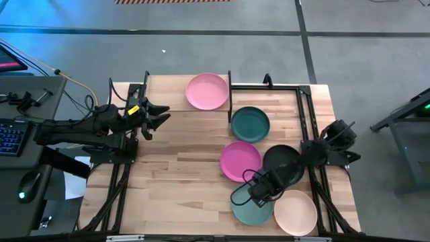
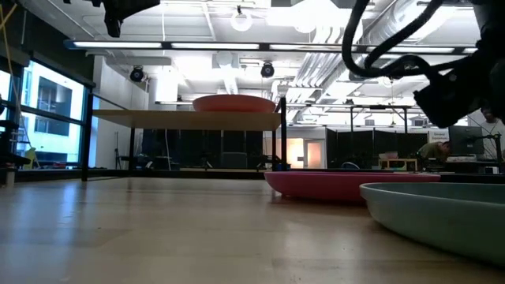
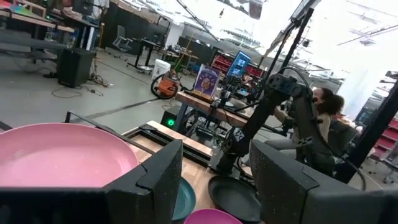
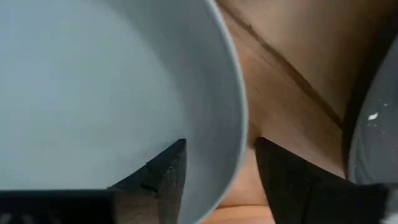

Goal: Place and stack plates onto a shelf
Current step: Put the blue plate on the shelf

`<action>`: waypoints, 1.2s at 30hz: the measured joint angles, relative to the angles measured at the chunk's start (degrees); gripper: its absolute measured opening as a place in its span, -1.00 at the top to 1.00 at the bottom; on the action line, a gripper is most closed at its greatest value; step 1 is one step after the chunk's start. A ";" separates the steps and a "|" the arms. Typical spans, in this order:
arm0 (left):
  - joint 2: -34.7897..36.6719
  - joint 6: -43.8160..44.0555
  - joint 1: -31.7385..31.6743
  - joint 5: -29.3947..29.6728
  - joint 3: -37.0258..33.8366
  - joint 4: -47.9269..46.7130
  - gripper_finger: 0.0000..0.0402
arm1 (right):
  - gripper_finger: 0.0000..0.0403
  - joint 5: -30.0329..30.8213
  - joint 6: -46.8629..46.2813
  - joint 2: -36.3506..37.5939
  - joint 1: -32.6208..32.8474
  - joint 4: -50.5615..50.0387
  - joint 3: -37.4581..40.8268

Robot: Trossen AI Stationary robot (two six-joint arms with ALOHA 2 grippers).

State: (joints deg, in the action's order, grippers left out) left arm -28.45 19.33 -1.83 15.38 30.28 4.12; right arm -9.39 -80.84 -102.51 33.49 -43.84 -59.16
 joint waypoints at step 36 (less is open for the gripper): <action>0.38 -3.36 -0.02 -0.24 0.21 19.85 0.13 | 1.00 7.34 24.26 19.36 -22.94 2.95 -10.16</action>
State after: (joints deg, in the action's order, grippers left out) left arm -28.06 15.97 -1.85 15.14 30.50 23.97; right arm -2.05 -56.58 -83.15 10.55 -40.90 -69.31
